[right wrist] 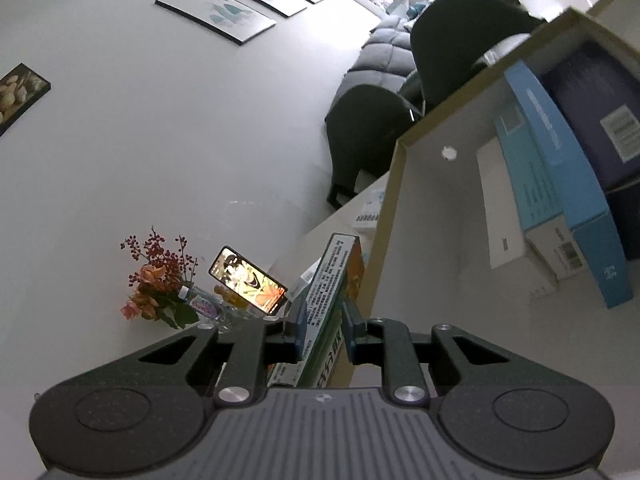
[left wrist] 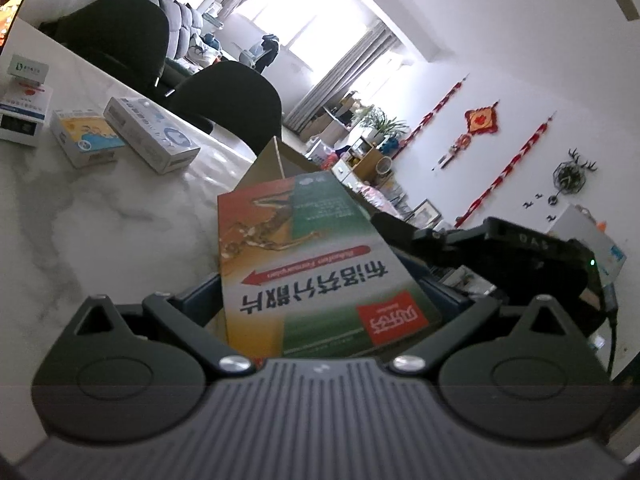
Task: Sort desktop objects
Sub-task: 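Carry the medicine box with the right tool over the cardboard box, then lower the medicine box upright into the cardboard box beside the blue boxes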
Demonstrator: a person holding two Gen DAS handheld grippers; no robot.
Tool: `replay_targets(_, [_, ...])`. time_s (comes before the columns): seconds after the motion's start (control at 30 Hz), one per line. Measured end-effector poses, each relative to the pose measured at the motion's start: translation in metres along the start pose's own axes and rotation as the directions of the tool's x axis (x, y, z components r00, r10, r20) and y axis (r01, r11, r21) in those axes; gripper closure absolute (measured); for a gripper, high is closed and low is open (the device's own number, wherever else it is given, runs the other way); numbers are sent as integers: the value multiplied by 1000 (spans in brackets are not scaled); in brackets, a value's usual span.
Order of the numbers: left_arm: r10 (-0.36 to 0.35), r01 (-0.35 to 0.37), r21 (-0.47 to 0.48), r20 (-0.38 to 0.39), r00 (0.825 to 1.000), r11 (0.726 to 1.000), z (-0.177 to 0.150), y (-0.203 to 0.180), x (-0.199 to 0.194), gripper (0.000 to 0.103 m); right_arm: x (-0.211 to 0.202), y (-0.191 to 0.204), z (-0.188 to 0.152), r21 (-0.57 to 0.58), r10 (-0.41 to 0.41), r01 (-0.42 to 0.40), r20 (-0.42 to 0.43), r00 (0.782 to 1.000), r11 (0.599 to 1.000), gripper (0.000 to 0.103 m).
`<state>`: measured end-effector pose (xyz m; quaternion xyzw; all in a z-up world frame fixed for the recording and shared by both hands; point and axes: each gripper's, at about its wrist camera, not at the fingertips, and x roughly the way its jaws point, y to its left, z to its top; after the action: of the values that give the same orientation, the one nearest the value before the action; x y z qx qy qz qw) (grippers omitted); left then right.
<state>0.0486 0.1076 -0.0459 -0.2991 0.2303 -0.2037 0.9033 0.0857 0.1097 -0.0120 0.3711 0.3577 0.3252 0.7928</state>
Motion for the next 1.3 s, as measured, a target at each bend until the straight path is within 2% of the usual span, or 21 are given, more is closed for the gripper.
replay_targets(0.43, [43, -42, 47, -13, 999, 998, -1, -2, -6, 1, 15, -13, -2, 61, -32, 35, -42, 999, 997, 63])
replay_targets(0.97, [55, -54, 101, -12, 998, 993, -1, -12, -7, 1, 17, -35, 4, 225, 52, -47, -17, 998, 973, 62])
replay_targets(1.07, [57, -56, 102, -13, 998, 993, -1, -12, -7, 1, 18, -39, 4, 247, 73, -68, -11, 997, 967, 58])
replay_targets(1.17, [61, -59, 105, -14, 998, 993, -1, -13, -7, 1, 18, -40, 4, 249, 79, -74, -7, 997, 966, 55])
replay_targets(1.3, [72, -69, 108, -20, 997, 992, -2, -14, -5, 1, 21, -34, 3, 212, 32, -28, -15, 999, 977, 53])
